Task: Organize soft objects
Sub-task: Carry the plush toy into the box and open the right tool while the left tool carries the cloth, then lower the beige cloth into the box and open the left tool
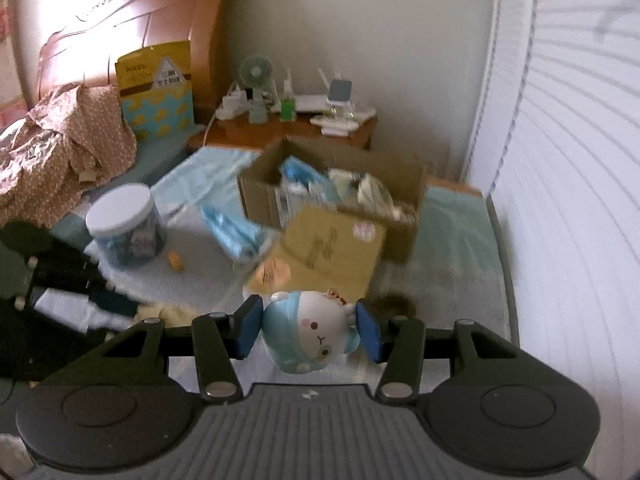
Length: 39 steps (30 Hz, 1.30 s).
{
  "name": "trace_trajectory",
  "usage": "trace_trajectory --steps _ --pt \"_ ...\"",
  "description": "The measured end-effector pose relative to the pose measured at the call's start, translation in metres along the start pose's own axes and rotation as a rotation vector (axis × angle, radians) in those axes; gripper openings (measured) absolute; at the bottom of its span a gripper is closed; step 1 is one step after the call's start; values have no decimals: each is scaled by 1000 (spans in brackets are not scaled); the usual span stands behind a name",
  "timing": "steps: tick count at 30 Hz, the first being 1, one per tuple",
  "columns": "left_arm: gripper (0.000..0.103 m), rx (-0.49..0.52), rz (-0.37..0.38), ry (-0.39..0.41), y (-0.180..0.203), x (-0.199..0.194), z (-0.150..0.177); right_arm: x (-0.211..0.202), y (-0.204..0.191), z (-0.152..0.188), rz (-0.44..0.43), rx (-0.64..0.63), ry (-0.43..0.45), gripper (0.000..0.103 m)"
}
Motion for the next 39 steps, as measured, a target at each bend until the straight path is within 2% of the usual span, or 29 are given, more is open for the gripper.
trace_trajectory --steps 10,19,21,22,25,26,29,33,39 --pt "23 -33 -31 21 -24 -3 4 68 10 -90 32 -56 51 56" --pt "23 -70 -57 21 -45 2 8 139 28 -138 9 2 18 56" --pt "23 -77 -61 17 -48 3 8 151 34 -140 16 16 9 65" --pt "23 -79 -63 15 -49 4 9 156 38 -141 15 33 3 75" --pt "23 -87 -69 14 -53 4 8 157 42 -136 23 59 -3 82" --pt "23 -88 -71 14 -54 4 8 155 43 -134 32 67 -5 90" --pt "23 -87 -78 16 -55 5 5 141 43 -124 43 72 5 103" --pt "23 -96 -85 26 -56 4 -2 117 37 -113 54 75 7 103" --pt "23 -99 -108 43 -59 4 -21 70 22 -77 104 69 35 103"
Point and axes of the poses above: each gripper's, at about its wrist camera, not at the fingertips, and x roughly the way its jaws point, y to its right, z to its underside, the point moved 2 cm from there along x, roughly the way its jaws point, and after that the axes turned 3 degrees about -z, right-handed, at the moved point
